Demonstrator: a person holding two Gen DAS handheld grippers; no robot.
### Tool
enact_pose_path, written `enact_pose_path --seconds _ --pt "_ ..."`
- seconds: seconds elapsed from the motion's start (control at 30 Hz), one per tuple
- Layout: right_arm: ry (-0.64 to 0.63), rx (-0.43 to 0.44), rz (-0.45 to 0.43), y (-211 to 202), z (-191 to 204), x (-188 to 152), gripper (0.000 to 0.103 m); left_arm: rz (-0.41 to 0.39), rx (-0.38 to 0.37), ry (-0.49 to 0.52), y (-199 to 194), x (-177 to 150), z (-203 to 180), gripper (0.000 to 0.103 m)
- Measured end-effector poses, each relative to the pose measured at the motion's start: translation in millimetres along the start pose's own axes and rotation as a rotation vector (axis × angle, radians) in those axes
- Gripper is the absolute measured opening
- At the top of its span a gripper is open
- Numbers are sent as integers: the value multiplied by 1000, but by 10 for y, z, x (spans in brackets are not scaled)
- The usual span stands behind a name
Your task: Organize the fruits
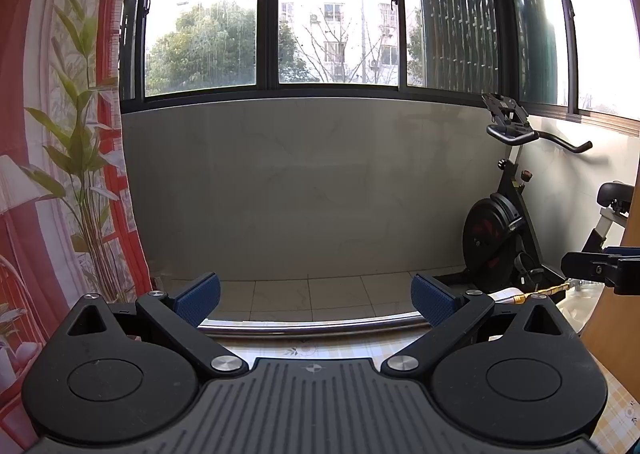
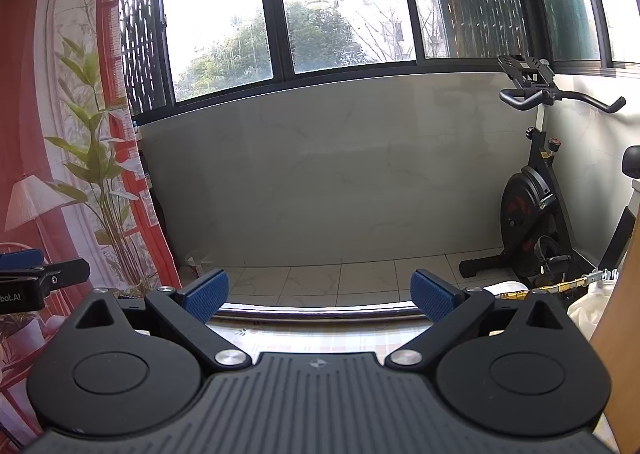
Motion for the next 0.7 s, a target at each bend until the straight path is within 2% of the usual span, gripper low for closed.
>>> enact_pose_path --seconds 0.7 --pt "2 0 1 -1 -20 11 99 -4 -13 1 0 6 8 102"
Point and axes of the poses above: each gripper's, at about its wrist camera, not at the fingertips, and y roughly the way its jaws point, z to its left, x to its top, the point moved 10 cm from there along y, roughly the way its jaws point, and after that the axes turned 11 degrees about -x, right-handed, at the moved point
